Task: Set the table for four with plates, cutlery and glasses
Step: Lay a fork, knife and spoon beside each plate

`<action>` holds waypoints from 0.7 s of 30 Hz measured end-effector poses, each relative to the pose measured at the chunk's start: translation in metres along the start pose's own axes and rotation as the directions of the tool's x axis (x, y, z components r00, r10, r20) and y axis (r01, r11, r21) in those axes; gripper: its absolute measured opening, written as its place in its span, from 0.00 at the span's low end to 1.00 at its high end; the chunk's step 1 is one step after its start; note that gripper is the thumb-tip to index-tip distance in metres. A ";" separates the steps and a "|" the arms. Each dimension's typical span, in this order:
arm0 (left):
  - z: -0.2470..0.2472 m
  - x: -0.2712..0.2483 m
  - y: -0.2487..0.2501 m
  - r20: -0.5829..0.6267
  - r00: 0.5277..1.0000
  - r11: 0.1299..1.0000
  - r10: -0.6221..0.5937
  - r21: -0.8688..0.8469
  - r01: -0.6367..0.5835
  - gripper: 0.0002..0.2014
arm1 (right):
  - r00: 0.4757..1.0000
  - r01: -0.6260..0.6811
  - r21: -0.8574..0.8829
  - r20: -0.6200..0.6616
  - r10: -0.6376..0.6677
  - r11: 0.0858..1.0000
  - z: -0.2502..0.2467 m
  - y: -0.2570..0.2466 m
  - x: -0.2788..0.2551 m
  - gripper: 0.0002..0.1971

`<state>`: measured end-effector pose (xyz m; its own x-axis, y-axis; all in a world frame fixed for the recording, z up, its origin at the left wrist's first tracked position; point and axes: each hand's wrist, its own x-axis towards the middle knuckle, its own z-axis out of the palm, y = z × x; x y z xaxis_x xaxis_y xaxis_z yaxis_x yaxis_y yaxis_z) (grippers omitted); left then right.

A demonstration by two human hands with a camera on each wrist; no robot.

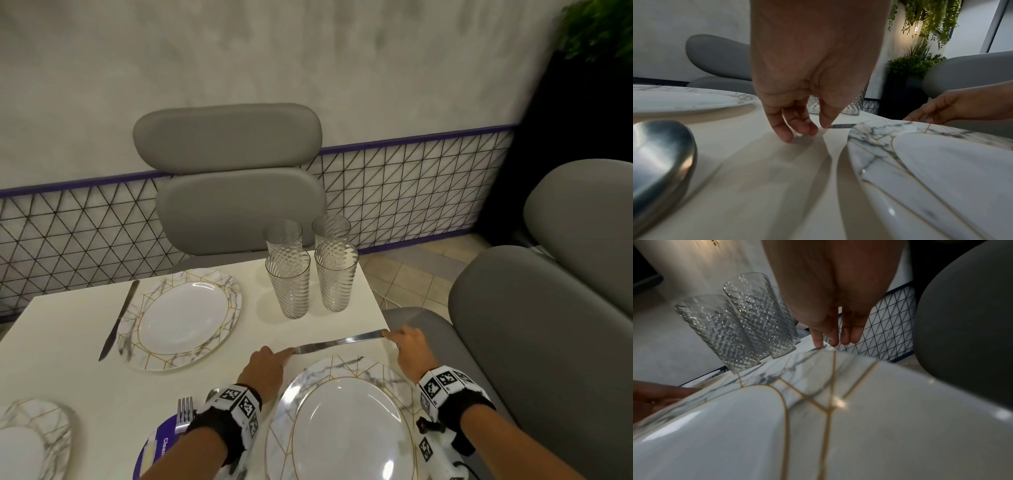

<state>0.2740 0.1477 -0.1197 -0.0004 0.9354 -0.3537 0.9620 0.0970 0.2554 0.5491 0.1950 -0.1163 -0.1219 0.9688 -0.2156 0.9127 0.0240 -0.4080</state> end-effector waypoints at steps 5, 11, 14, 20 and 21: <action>0.006 0.000 0.003 -0.025 1.000 1.000 0.002 0.016 -0.002 0.26 | 1.000 0.011 -0.022 0.002 -0.011 1.000 -0.003 -0.001 -0.002 0.31; 0.005 -0.002 0.005 -0.019 1.000 0.999 0.009 0.035 -0.009 0.28 | 1.000 -0.003 -0.016 0.000 0.003 1.000 -0.002 -0.002 -0.003 0.30; 0.005 -0.002 0.004 -0.012 1.000 0.998 0.019 0.054 -0.018 0.29 | 1.000 0.007 -0.029 -0.011 -0.007 1.000 0.001 -0.001 -0.003 0.31; 0.004 -0.003 0.005 0.004 0.999 0.993 0.032 0.109 -0.032 0.32 | 1.000 0.013 -0.099 -0.007 -0.014 0.995 0.003 0.000 -0.002 0.30; 0.003 -0.004 0.005 0.005 0.999 0.994 0.036 0.105 -0.036 0.32 | 1.000 0.018 -0.104 0.000 -0.018 0.994 0.004 0.000 -0.002 0.31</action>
<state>0.2794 0.1430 -0.1201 0.0352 0.9367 -0.3485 0.9848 0.0269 0.1718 0.5479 0.1925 -0.1194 -0.1380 0.9683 -0.2081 0.9461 0.0667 -0.3169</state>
